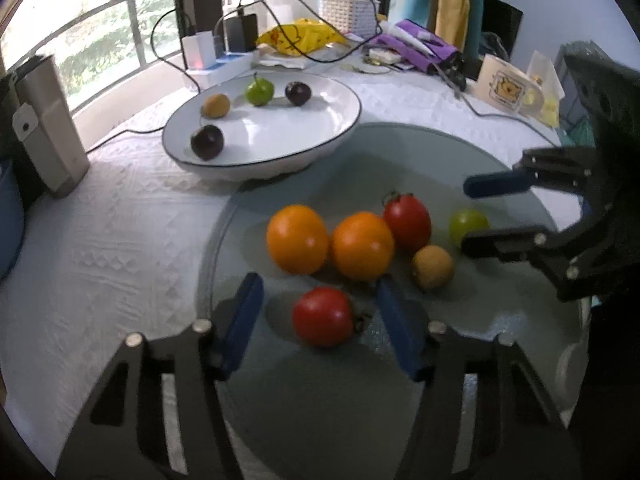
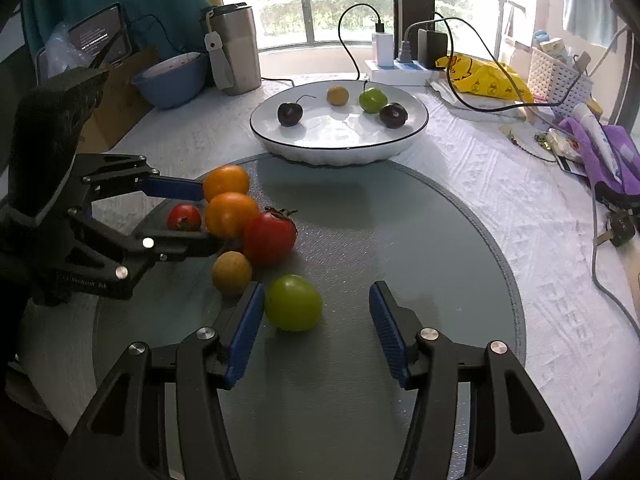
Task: Organize fruits
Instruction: 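Grasp the red tomato with the left gripper while the right grasps the green apple, then carry the red tomato with the left gripper while the right carries the green apple to the plate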
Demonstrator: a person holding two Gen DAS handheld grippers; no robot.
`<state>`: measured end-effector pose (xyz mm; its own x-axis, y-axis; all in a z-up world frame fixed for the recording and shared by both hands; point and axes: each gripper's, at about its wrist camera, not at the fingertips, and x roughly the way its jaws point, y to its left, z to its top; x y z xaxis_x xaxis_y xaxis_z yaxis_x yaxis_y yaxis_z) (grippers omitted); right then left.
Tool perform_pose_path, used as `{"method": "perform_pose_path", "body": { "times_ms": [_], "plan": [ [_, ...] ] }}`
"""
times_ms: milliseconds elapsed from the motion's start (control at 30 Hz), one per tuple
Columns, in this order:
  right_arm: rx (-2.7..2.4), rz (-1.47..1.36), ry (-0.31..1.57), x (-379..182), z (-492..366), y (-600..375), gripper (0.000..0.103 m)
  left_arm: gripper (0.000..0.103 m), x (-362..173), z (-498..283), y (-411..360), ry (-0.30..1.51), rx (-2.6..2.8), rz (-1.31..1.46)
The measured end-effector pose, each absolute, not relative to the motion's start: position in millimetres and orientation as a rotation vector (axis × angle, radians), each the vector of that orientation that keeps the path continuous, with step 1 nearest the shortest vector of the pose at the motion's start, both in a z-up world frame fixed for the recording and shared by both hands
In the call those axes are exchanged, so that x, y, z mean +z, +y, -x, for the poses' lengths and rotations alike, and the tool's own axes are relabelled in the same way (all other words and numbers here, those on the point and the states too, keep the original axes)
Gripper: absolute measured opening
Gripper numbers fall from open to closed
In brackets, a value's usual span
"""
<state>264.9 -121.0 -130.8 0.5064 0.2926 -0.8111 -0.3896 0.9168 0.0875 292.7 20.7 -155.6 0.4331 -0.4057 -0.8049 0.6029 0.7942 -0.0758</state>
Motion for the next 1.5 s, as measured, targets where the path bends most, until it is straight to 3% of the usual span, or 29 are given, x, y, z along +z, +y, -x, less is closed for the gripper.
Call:
{"method": "perform_pose_path", "body": {
  "times_ms": [167,500,1500],
  "plan": [
    [0.428,0.102,0.958,-133.2,-263.0,-119.1,0.05,0.041,-153.7,-284.7,21.6,0.942,-0.626,-0.204],
    [0.468,0.066,0.956,-136.0,-260.6,-115.7,0.031,0.037,-153.0,-271.6,23.2,0.913,-0.544,-0.149],
    [0.456,0.086,0.826,-79.9,-269.8,-133.0,0.03,0.036,-80.8,-263.7,26.0,0.742,-0.394,-0.022]
  ]
}}
